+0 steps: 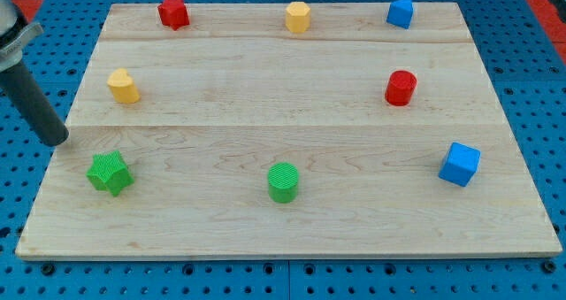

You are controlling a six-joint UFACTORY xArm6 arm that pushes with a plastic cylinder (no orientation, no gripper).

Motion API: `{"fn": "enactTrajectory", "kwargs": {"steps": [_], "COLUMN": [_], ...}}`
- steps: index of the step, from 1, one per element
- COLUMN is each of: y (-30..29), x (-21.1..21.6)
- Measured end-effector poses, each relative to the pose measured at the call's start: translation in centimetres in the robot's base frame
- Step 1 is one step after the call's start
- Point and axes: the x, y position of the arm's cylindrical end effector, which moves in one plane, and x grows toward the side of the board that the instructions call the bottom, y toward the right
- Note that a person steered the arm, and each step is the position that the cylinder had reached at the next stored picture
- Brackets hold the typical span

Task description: Move the arm at the top of the blue cube

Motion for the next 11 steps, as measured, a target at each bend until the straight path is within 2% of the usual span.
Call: {"fn": "enactTrajectory", "kwargs": {"steps": [2,5,6,7,8,9,10,11], "y": [14.0,28.5,32.2,33.2,39.9,47.7,51.3,51.4], "x": [0.3,2.9,5.1,6.4,2.1,0.4,0.8,2.8]}}
